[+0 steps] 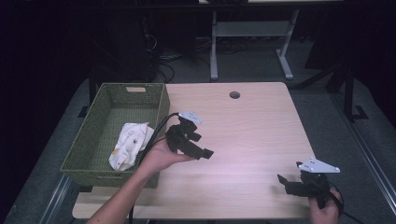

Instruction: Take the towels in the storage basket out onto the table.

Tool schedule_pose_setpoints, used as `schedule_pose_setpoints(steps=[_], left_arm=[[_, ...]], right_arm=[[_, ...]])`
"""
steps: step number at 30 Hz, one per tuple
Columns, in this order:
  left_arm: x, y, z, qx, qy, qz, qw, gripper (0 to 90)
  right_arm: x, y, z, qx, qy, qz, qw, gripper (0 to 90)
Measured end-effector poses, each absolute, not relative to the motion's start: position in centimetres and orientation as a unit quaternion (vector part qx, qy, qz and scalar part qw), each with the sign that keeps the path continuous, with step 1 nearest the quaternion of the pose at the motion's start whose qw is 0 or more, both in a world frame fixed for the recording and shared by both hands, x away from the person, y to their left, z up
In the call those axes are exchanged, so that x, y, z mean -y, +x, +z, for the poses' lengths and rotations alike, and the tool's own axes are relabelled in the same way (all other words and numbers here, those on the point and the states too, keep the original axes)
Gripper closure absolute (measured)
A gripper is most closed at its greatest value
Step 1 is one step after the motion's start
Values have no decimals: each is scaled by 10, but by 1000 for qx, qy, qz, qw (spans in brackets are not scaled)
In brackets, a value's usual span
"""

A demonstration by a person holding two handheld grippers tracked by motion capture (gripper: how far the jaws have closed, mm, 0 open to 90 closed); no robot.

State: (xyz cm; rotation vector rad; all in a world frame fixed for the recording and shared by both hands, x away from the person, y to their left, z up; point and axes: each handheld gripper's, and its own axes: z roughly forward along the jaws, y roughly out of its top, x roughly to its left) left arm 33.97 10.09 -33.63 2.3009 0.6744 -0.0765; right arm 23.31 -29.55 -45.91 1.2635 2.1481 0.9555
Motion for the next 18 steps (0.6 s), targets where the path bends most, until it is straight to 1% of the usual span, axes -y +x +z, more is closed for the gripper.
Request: schedule_pose_setpoints(steps=[10,18], left_arm=[[-111,348,-322,-250,898,-44,359,170],[-138,357,-310,-269,890,-45,366,173]], right_arm=[[295,234,-459,-781,462,350,231,140],[295,232,-458,-783,459,353,230,140]])
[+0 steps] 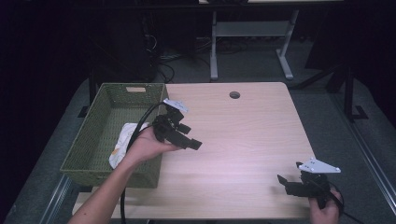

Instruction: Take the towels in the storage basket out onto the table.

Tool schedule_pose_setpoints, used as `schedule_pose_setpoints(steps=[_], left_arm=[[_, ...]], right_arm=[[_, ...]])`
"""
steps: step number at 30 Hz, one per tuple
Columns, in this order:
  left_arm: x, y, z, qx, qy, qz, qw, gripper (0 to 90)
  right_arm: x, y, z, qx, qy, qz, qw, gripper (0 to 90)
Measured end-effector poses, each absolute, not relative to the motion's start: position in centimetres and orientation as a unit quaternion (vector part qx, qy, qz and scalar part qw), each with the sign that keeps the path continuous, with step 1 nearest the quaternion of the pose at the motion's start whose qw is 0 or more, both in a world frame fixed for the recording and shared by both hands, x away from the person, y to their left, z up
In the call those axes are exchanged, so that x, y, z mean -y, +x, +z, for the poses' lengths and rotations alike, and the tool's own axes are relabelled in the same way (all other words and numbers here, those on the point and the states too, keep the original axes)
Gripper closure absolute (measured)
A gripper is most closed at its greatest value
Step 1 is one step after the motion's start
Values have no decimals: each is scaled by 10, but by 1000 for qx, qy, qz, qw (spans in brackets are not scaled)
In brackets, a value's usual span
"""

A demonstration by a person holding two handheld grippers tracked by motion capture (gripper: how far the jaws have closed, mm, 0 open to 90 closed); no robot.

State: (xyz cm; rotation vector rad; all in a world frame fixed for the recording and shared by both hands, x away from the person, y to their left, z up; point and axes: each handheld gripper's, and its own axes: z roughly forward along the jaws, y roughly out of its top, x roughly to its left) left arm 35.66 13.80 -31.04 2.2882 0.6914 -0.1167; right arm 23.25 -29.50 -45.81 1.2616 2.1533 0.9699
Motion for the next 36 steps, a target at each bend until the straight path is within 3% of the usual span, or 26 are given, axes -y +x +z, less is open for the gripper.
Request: schedule_pose_setpoints(steps=[36], left_arm=[[-253,378,-308,-342,858,-62,377,224]], right_arm=[[292,232,-457,-781,457,357,230,140]])
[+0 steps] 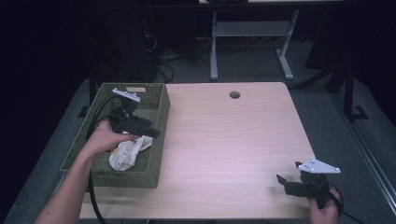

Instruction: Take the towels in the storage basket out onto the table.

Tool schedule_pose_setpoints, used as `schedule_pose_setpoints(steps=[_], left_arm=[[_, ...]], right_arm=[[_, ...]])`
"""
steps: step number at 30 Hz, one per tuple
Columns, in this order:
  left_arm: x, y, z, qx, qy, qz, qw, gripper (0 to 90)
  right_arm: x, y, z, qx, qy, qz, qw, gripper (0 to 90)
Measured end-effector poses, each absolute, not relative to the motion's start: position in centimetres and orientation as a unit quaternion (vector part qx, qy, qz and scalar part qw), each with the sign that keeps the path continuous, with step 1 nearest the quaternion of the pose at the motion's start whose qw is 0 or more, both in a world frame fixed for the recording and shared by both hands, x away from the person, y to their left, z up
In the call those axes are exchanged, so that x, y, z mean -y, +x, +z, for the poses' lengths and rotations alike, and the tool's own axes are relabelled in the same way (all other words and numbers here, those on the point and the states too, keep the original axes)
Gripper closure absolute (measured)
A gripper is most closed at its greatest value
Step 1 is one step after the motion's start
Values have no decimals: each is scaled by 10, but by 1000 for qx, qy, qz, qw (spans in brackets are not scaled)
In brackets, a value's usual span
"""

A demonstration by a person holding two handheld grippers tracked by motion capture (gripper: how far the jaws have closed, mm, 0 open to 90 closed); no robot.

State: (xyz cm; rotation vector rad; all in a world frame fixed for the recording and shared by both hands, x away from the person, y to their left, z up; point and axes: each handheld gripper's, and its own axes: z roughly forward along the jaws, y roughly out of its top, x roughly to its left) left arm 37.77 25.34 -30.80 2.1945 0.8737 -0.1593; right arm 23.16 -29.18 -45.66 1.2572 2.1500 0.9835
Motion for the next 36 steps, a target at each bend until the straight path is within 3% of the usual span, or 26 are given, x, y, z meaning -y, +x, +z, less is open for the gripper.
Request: schedule_pose_setpoints(steps=[17,36], left_arm=[[-309,386,-331,-417,824,-73,375,235],[-337,397,-362,-496,810,-41,310,285]], right_arm=[[291,233,-458,-783,457,355,228,140],[293,234,-459,-782,460,356,226,140]])
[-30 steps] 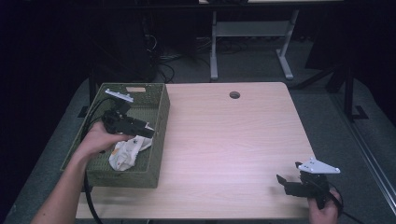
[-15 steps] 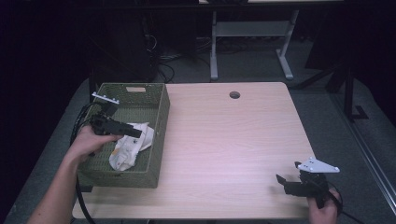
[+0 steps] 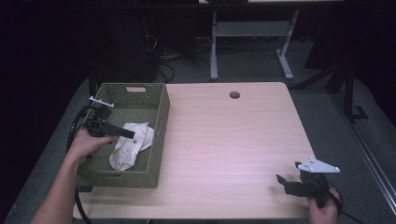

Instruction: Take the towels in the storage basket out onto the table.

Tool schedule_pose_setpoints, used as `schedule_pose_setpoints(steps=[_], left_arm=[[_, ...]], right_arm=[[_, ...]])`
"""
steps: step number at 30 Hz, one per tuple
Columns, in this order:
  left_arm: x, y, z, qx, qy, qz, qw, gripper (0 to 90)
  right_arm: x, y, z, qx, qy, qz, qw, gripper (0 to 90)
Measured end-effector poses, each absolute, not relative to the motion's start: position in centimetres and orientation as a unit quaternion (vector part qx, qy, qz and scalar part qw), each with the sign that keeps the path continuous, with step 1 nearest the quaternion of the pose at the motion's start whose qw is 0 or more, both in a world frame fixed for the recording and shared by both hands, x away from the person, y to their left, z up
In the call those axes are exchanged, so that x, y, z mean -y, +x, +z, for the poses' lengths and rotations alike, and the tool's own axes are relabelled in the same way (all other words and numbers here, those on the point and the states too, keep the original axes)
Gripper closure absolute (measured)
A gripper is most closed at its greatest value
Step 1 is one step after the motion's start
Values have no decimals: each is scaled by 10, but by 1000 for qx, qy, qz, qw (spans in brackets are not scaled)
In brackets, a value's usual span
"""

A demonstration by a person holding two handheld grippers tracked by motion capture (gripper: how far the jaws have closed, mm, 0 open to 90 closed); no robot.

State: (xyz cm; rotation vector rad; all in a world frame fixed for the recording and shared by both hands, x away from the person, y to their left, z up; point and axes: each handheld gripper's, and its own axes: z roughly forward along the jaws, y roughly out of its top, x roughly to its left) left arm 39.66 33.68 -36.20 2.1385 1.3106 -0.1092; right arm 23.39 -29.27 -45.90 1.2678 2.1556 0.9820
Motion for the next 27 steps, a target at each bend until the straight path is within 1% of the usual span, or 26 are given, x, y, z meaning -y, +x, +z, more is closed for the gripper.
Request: schedule_pose_setpoints(steps=[5,11,18,27], left_arm=[[-335,399,-370,-506,816,-29,277,289],[-331,403,-378,-513,826,-15,233,318],[-326,409,-391,-530,832,1,167,338],[-320,413,-402,-533,836,3,130,361]], right_arm=[[292,234,-460,-782,461,355,224,140],[292,234,-459,-782,461,355,225,140],[293,233,-458,-782,459,356,228,140],[292,234,-458,-782,457,356,227,140]])
